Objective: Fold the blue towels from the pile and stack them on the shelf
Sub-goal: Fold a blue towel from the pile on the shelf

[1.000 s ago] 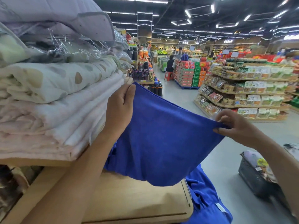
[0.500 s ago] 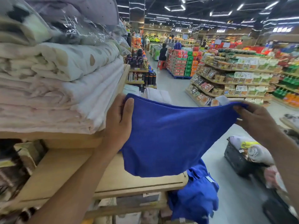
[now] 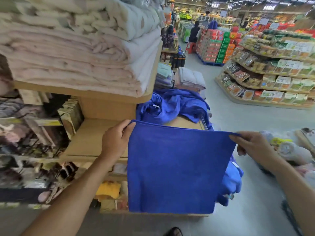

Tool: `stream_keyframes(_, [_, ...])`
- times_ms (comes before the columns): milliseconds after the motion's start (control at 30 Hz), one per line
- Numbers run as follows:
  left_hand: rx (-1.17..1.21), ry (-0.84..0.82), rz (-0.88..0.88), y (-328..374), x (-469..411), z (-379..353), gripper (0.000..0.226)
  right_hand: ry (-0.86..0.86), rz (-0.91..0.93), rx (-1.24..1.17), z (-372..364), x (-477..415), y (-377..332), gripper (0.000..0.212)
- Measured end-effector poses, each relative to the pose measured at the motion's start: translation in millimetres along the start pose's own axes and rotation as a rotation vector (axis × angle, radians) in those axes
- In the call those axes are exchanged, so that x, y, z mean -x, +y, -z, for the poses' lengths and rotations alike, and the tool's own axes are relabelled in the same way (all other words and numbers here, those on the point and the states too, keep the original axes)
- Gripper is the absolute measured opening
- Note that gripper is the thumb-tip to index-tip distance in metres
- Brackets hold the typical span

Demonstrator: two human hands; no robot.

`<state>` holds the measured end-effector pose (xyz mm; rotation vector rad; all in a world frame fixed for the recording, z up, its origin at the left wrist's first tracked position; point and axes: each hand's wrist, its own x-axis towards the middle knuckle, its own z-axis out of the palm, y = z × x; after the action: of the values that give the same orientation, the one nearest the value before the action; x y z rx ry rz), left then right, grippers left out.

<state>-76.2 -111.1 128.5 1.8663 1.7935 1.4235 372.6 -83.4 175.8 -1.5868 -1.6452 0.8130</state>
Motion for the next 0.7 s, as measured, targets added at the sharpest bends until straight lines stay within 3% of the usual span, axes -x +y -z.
stream_keyframes(167, [0.003,-0.073,0.121,-32.8,-10.4,-8.3,0.038,0.003,-0.142,-0.257,-45.0,-21.6,11.4,0.013])
stream_keyframes(333, [0.165,-0.123,0.320,-49.5,-51.4,-21.7,0.036,0.041,-0.143,-0.370,-70.0,-66.5,2.9,0.010])
stream_keyframes(467, [0.228,-0.144,0.442,-56.7,-85.7,-32.2,0.019,0.052,-0.138,-0.365,-78.0,-108.6,-4.6,0.007])
stream_keyframes(700, [0.306,-0.126,0.672,-58.5,-140.0,-61.9,0.020,0.037,-0.130,-0.279,-88.8,-189.7,-5.9,0.019])
